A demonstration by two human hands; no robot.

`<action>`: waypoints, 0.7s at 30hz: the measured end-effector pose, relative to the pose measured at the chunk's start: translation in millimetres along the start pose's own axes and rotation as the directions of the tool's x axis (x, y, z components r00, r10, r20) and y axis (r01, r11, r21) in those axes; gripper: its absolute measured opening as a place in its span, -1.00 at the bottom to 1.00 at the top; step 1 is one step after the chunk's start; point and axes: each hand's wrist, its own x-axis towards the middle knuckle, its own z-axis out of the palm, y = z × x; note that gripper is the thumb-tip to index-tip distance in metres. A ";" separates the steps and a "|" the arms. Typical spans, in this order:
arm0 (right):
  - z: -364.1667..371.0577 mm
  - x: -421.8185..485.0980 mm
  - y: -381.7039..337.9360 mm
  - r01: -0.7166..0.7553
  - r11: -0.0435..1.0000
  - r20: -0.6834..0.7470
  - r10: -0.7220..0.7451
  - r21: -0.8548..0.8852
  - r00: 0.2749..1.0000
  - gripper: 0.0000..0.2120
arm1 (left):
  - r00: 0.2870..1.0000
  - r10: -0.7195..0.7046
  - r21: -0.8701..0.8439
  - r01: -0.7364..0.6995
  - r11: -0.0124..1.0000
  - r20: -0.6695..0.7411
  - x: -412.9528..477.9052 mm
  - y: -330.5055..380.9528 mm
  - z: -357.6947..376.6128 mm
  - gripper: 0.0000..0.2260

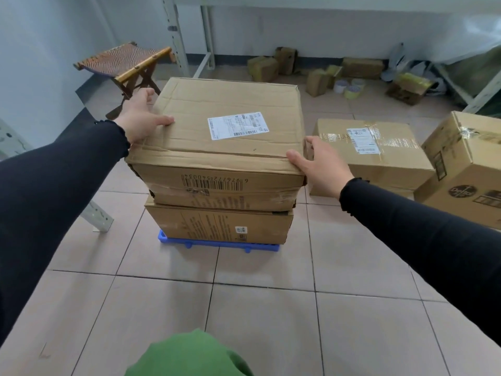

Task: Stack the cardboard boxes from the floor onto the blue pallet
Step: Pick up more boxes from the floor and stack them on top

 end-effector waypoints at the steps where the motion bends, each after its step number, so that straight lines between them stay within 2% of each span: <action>1: -4.6 1.8 3.9 0.006 0.999 -0.017 -0.006 -0.033 1.000 -0.27 | 0.996 0.076 0.107 -0.071 0.992 -0.041 0.7 7.0 0.8 -0.26; 4: -22.3 8.7 21.7 0.011 0.990 -0.055 -0.019 -0.141 0.998 -0.35 | 0.952 0.303 0.325 -0.274 0.905 -0.042 -3.1 35.3 12.4 -0.38; 7: -41.6 14.1 50.6 0.010 0.968 -0.074 -0.029 -0.252 0.997 -0.39 | 0.915 0.399 0.409 -0.386 0.827 0.057 -8.3 71.3 34.8 -0.40; 11: -72.2 14.6 106.7 -0.058 0.953 -0.083 0.034 -0.298 0.996 -0.40 | 0.885 0.435 0.367 -0.466 0.805 0.170 -10.4 138.5 79.8 -0.40; 14: -95.6 16.0 150.2 -0.111 0.940 -0.101 0.082 -0.321 0.991 -0.40 | 0.858 0.474 0.311 -0.513 0.800 0.197 -11.6 189.2 124.3 -0.42; 18: -126.1 20.4 205.2 -0.155 0.905 -0.102 0.124 -0.395 0.987 -0.40 | 0.832 0.504 0.321 -0.554 0.768 0.231 -18.9 251.2 189.6 -0.43; 21: -142.1 30.4 249.5 -0.217 0.907 -0.095 0.196 -0.360 0.976 -0.39 | 0.834 0.485 0.359 -0.551 0.753 0.263 -22.7 283.2 239.5 -0.42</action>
